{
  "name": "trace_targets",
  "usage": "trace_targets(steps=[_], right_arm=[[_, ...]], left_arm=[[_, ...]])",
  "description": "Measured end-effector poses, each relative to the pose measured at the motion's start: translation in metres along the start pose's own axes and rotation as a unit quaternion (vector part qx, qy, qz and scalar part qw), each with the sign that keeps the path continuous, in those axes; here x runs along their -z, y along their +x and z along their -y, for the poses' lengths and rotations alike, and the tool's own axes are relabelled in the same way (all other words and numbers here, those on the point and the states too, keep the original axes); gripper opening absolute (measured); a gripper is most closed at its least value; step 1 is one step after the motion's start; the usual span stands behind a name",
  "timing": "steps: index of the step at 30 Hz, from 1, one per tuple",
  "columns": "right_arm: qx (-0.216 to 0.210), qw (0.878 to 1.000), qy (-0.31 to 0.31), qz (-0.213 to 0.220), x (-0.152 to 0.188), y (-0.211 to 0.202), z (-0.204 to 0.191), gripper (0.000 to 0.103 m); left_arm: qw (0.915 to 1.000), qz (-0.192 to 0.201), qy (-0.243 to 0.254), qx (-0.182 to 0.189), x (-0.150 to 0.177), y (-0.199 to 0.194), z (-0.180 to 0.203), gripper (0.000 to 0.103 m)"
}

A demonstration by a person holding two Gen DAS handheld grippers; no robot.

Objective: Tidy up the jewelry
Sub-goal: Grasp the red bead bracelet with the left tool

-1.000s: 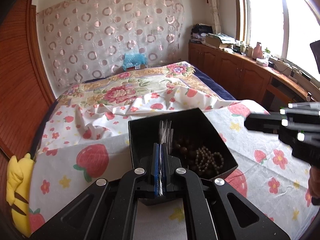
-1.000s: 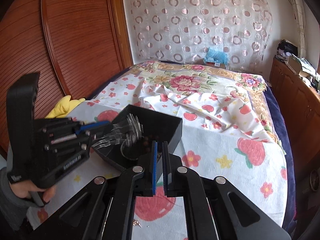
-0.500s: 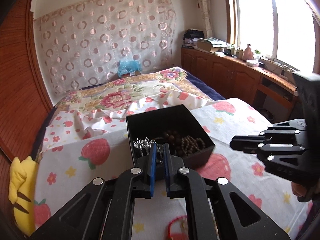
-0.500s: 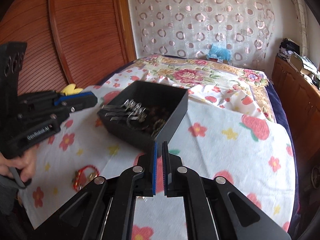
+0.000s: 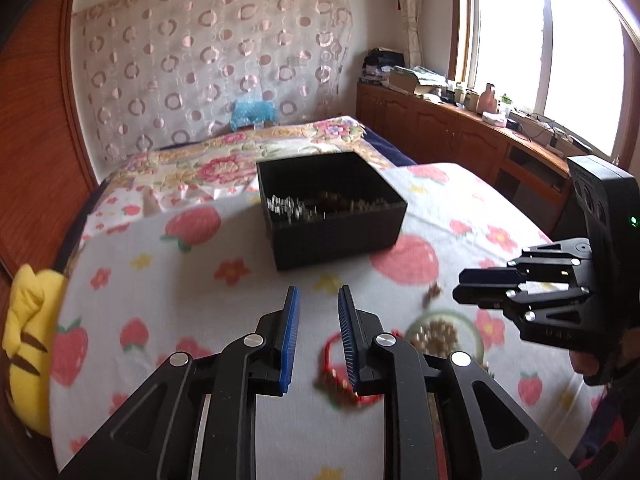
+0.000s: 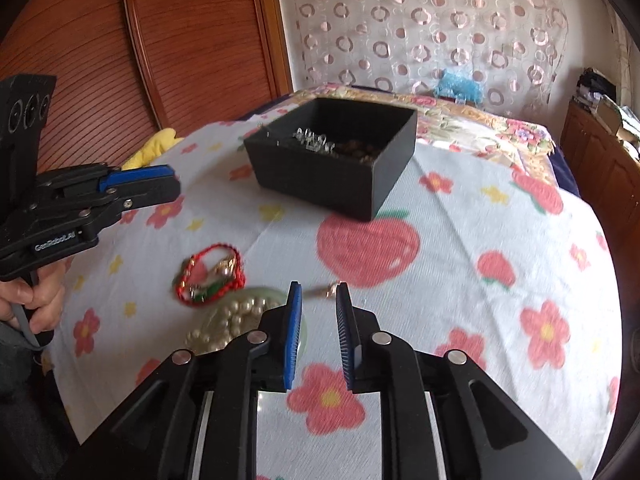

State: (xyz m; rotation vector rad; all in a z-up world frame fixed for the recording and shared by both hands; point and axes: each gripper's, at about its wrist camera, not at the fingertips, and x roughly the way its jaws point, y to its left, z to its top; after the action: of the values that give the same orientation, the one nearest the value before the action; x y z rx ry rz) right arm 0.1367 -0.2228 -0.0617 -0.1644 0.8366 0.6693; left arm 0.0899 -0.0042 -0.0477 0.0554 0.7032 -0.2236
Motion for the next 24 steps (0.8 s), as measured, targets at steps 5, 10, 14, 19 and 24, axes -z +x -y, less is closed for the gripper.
trace_targets(steps=[5, 10, 14, 19, 24], right_arm=[[-0.004, 1.000, -0.006, -0.021, 0.008, 0.009, -0.005, 0.019], [-0.005, 1.000, -0.007, -0.024, 0.007, 0.011, -0.007, 0.019], [-0.017, 1.000, 0.009, -0.016, 0.010, 0.010, -0.004, 0.019], [-0.022, 0.999, 0.017, -0.016, 0.011, 0.009, 0.002, 0.019], [-0.008, 0.999, 0.027, -0.015, 0.011, 0.010, 0.004, 0.019]], left_arm=[[0.9998, -0.018, -0.001, 0.000, 0.015, 0.001, 0.001, 0.019], [0.9992, -0.039, 0.005, 0.005, 0.029, 0.008, 0.004, 0.019], [0.9986, -0.051, 0.006, 0.008, 0.033, 0.014, 0.008, 0.019], [0.9981, -0.059, 0.009, 0.013, 0.035, 0.018, 0.014, 0.019], [0.9974, -0.070, 0.001, 0.021, 0.036, 0.024, 0.017, 0.019]])
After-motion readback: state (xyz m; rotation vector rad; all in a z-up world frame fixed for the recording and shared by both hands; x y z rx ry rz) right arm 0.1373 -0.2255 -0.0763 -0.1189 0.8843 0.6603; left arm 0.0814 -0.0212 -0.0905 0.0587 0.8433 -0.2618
